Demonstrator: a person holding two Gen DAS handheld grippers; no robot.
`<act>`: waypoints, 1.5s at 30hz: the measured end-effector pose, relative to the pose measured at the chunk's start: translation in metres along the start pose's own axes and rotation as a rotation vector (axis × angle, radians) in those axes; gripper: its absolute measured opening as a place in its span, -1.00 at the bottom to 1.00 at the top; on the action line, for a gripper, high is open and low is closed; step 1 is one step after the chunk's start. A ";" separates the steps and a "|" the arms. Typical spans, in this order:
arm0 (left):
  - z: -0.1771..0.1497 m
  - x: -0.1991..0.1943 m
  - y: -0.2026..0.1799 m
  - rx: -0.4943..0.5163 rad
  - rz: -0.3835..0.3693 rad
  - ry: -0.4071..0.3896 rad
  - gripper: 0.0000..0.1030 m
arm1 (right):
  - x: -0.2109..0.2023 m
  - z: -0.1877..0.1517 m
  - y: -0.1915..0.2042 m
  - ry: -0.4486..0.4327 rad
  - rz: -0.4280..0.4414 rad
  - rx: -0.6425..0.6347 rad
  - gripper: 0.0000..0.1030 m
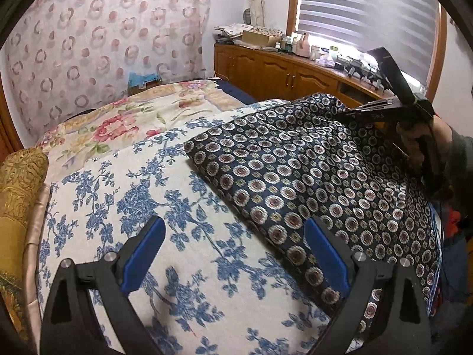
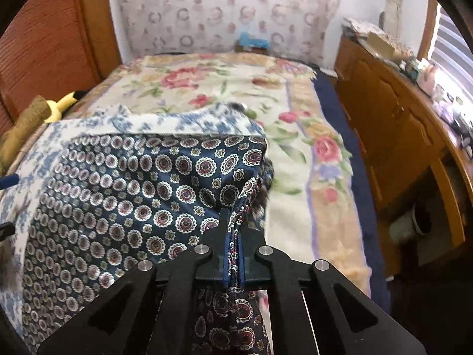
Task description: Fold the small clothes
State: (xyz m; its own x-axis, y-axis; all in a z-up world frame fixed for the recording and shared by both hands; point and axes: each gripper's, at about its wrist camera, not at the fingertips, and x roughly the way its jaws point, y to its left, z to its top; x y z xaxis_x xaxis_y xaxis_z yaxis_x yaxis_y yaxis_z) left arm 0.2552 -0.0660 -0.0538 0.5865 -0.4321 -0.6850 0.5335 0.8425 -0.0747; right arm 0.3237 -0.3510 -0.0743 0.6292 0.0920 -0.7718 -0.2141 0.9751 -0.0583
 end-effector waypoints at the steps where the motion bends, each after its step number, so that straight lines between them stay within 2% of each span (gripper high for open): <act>1: -0.001 -0.001 -0.003 0.003 0.002 0.002 0.87 | -0.002 -0.002 -0.002 -0.002 -0.015 0.006 -0.78; 2: -0.002 -0.004 -0.006 0.003 0.004 0.006 0.87 | -0.005 -0.004 -0.004 -0.008 -0.031 0.011 -0.70; 4: -0.004 -0.008 -0.010 -0.001 0.004 0.009 0.87 | -0.014 -0.011 -0.011 -0.025 -0.052 0.023 -0.34; 7: -0.009 -0.014 -0.019 -0.005 0.003 0.012 0.87 | -0.034 -0.024 -0.018 -0.052 -0.030 0.048 -0.27; 12: -0.019 -0.022 -0.034 0.000 0.001 0.023 0.87 | -0.071 -0.058 -0.019 -0.089 -0.022 0.044 0.08; 22: -0.058 -0.042 -0.062 -0.012 -0.008 0.056 0.87 | -0.109 -0.127 0.000 -0.105 -0.005 0.058 0.10; 35: -0.095 -0.070 -0.088 -0.059 -0.052 0.077 0.87 | -0.132 -0.167 0.037 -0.134 0.042 0.017 0.11; 38: -0.099 -0.069 -0.092 -0.057 -0.074 0.088 0.76 | -0.135 -0.172 0.047 -0.145 0.044 -0.005 0.12; 42: -0.104 -0.068 -0.101 -0.075 -0.133 0.098 0.44 | -0.139 -0.176 0.058 -0.154 0.065 -0.015 0.12; 45: -0.107 -0.066 -0.107 -0.084 -0.175 0.112 0.34 | -0.141 -0.179 0.067 -0.159 0.075 -0.033 0.12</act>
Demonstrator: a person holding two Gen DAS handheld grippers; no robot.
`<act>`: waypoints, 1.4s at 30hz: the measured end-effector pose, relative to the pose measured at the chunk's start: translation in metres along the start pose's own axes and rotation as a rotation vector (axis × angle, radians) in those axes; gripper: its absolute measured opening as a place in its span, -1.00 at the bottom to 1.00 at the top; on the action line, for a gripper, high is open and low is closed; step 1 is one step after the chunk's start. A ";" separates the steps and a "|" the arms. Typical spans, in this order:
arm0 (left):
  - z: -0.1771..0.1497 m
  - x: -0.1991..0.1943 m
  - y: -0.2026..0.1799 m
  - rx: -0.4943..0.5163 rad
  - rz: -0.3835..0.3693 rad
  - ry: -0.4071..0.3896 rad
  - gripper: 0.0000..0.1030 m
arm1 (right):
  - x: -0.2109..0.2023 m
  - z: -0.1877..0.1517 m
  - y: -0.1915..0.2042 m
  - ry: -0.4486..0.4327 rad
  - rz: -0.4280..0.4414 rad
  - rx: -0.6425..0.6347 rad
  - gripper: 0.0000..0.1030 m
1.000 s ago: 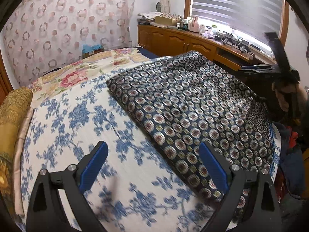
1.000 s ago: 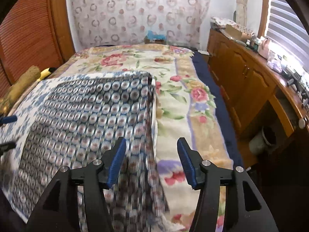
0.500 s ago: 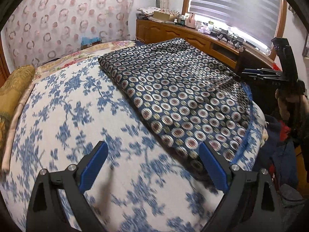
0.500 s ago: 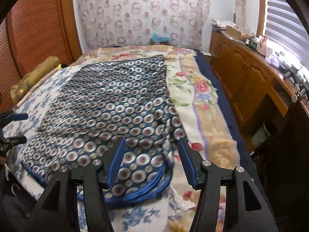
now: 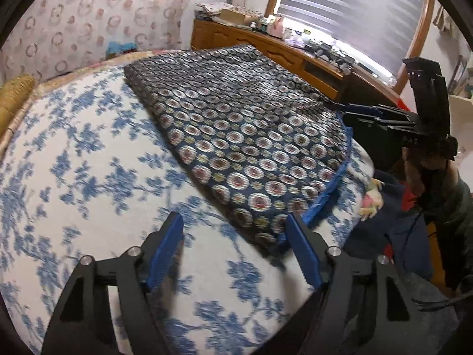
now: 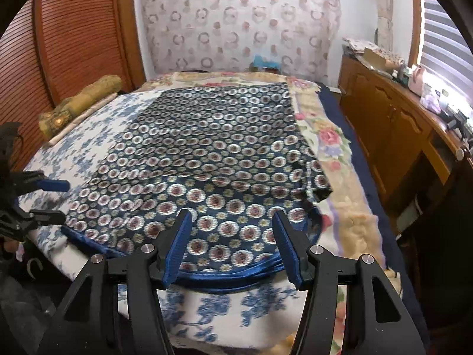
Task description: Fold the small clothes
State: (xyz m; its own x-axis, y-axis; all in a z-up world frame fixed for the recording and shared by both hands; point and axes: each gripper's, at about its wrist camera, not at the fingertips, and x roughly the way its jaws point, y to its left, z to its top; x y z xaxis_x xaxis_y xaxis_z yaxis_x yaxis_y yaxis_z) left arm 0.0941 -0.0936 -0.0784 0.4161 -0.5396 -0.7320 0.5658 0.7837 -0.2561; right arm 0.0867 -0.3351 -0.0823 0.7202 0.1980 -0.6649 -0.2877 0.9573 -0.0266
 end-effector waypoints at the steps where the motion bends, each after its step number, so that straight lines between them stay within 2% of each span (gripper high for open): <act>1: -0.001 0.001 -0.001 0.000 -0.010 0.005 0.32 | -0.001 0.000 0.003 -0.003 0.000 -0.006 0.12; 7: -0.003 0.005 -0.009 0.005 -0.025 0.013 0.21 | -0.002 -0.002 0.010 -0.002 0.019 -0.010 0.12; 11: -0.002 0.009 -0.016 0.014 -0.047 0.016 -0.27 | -0.003 -0.003 0.013 -0.003 0.024 -0.015 0.12; 12: -0.001 0.010 -0.017 0.018 -0.048 0.019 -0.52 | -0.004 -0.003 0.013 -0.004 0.026 -0.015 0.12; 14: 0.000 0.010 -0.019 0.011 -0.067 0.017 -0.85 | -0.006 -0.003 0.013 -0.008 0.035 -0.016 0.12; 15: 0.001 0.009 -0.020 0.023 -0.064 0.012 -0.91 | -0.007 -0.003 0.014 -0.010 0.039 -0.018 0.14; 19: 0.016 -0.006 -0.024 0.028 -0.093 -0.036 -0.94 | -0.014 -0.003 0.018 -0.033 0.075 -0.030 0.29; 25: 0.055 -0.021 -0.031 0.060 -0.094 -0.110 -0.96 | -0.026 -0.005 0.031 -0.040 0.147 -0.069 0.32; 30: 0.086 -0.022 -0.029 0.065 -0.089 -0.152 -0.96 | -0.024 -0.012 0.041 -0.026 0.162 -0.112 0.37; 37: 0.106 -0.022 -0.021 0.043 -0.082 -0.187 -0.96 | 0.002 -0.020 0.039 0.029 0.142 -0.142 0.38; 42: 0.109 -0.019 -0.013 0.022 -0.083 -0.191 -0.96 | 0.020 -0.021 0.028 0.055 0.092 -0.139 0.38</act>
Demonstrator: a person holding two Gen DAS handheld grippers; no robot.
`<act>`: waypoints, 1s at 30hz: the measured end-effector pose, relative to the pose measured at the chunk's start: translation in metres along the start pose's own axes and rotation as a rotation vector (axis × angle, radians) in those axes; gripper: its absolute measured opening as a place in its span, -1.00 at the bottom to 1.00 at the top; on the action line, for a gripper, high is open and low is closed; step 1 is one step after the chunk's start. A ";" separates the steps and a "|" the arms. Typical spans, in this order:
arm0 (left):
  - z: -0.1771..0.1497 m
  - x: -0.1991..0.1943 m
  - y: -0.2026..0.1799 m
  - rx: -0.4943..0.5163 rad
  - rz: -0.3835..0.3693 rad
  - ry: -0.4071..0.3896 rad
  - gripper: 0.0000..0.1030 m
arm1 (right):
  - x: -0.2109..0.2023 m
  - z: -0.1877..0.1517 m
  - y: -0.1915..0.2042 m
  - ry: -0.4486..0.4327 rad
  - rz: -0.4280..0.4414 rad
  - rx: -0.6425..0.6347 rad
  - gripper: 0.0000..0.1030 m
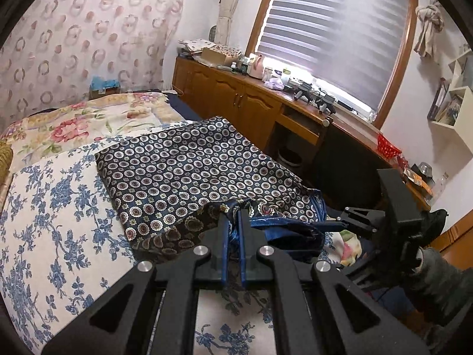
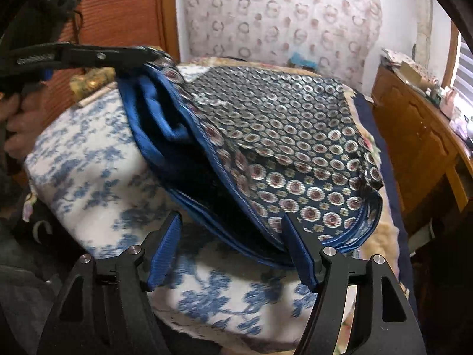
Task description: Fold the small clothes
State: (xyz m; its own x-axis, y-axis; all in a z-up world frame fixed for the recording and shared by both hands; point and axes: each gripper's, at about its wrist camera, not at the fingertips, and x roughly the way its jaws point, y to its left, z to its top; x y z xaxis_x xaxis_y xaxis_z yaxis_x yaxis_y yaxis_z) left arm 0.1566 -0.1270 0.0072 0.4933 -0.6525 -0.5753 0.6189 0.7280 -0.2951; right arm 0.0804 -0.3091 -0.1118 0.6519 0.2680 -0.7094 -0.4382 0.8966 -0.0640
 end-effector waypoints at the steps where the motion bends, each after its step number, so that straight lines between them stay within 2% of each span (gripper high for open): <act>1: 0.000 0.000 0.002 -0.004 0.000 -0.002 -0.96 | 0.003 0.000 -0.003 0.003 -0.009 0.001 0.38; 5: 0.005 -0.001 0.009 -0.015 0.002 -0.016 -0.96 | 0.009 0.004 -0.014 0.002 -0.046 -0.007 0.35; 8: 0.008 -0.002 0.015 -0.022 0.004 -0.027 -0.96 | 0.012 0.012 -0.024 -0.005 -0.048 -0.011 -0.21; 9: 0.009 -0.001 0.017 -0.025 0.004 -0.028 -0.96 | 0.014 0.015 -0.026 -0.004 -0.043 -0.016 -0.68; 10: 0.011 -0.001 0.020 -0.027 0.009 -0.031 -0.96 | 0.016 0.021 -0.027 -0.012 -0.039 -0.028 -0.85; 12: 0.014 -0.001 0.024 -0.028 0.032 -0.035 -0.96 | 0.016 0.031 -0.030 -0.041 -0.042 -0.037 -0.91; 15: 0.022 0.000 0.031 -0.025 0.072 -0.041 -0.96 | 0.012 0.057 -0.038 -0.105 -0.049 -0.042 -0.93; 20: 0.037 0.006 0.043 0.002 0.134 -0.041 -0.95 | 0.019 0.092 -0.049 -0.160 -0.072 -0.071 -0.93; 30: 0.061 0.029 0.081 0.016 0.205 -0.023 -0.88 | 0.053 0.142 -0.062 -0.190 -0.098 -0.148 -0.93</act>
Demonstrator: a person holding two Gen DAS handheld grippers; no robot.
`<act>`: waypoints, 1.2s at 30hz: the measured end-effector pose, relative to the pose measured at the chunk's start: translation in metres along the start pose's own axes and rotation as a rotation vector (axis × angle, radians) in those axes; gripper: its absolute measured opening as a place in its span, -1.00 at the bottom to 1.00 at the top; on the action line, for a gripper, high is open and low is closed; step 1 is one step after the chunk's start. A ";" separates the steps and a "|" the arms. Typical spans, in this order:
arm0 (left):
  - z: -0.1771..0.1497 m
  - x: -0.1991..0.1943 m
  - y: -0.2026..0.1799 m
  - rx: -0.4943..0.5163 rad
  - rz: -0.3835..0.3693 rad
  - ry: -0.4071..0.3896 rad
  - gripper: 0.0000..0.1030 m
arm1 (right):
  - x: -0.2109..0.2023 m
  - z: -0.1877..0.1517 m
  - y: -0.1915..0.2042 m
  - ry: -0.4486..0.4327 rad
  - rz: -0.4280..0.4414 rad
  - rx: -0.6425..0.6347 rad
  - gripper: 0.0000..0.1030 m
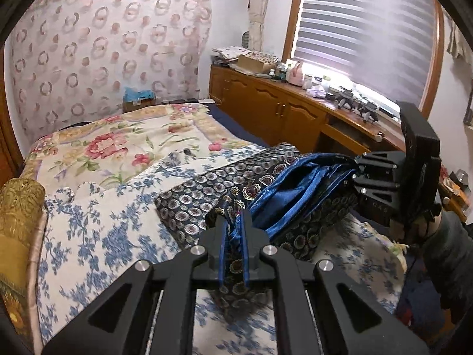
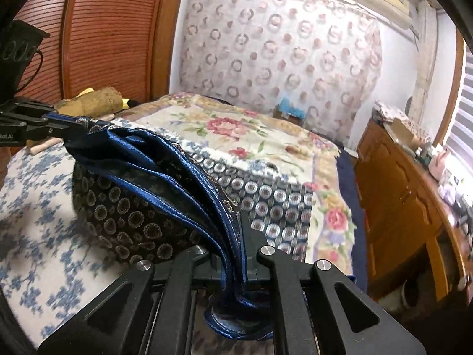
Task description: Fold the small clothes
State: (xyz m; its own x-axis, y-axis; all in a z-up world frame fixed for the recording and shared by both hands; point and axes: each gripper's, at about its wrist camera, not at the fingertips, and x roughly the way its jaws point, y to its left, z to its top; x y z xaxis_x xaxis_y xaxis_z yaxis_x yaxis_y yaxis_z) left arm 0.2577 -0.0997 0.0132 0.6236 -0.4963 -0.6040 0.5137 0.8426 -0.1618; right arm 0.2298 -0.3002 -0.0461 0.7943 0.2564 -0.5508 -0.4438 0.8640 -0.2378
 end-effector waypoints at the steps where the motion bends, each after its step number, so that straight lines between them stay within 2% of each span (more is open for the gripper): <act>1: 0.002 0.005 0.004 0.000 0.009 0.007 -0.87 | 0.005 0.003 -0.001 0.000 0.002 -0.003 -0.93; 7: 0.006 0.028 0.028 -0.015 0.028 0.049 -0.71 | 0.040 0.016 0.000 0.017 0.003 -0.046 -0.93; 9: 0.006 0.033 0.033 -0.016 0.026 0.057 -0.36 | 0.050 0.018 0.000 0.024 0.005 -0.051 -0.93; 11: 0.005 0.036 0.039 -0.014 0.029 0.061 -0.10 | 0.060 0.021 -0.002 0.031 0.008 -0.056 -0.93; 14: 0.003 0.042 0.048 -0.018 0.041 0.067 0.19 | 0.074 0.024 -0.006 0.045 0.015 -0.062 -0.93; 21: -0.001 0.055 0.067 -0.052 0.035 0.103 0.19 | 0.099 0.027 -0.015 0.089 0.025 -0.062 -0.93; 24: 0.000 0.061 0.070 -0.064 0.031 0.109 0.19 | 0.107 0.033 -0.026 0.101 0.024 -0.025 -0.70; 26: 0.001 0.065 0.072 -0.066 0.036 0.116 0.19 | 0.108 0.039 -0.030 0.098 0.001 -0.007 -0.42; 27: 0.001 0.067 0.073 -0.068 0.036 0.117 0.19 | 0.108 0.042 -0.034 0.096 -0.011 0.010 -0.20; 28: 0.002 0.069 0.073 -0.071 0.034 0.120 0.19 | 0.108 0.045 -0.039 0.092 -0.024 0.029 -0.10; 31: 0.001 0.078 0.077 -0.084 0.023 0.139 0.19 | 0.099 0.052 -0.057 0.067 -0.093 0.095 0.03; 36: -0.001 0.103 0.084 -0.099 0.035 0.196 0.19 | 0.070 0.045 -0.080 0.041 -0.095 0.175 0.24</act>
State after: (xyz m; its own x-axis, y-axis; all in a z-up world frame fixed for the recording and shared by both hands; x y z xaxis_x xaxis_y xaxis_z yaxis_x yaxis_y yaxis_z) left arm 0.3649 -0.0803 -0.0632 0.5083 -0.4243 -0.7494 0.4271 0.8799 -0.2084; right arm 0.3400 -0.3322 -0.0298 0.8099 0.1557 -0.5656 -0.2864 0.9464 -0.1496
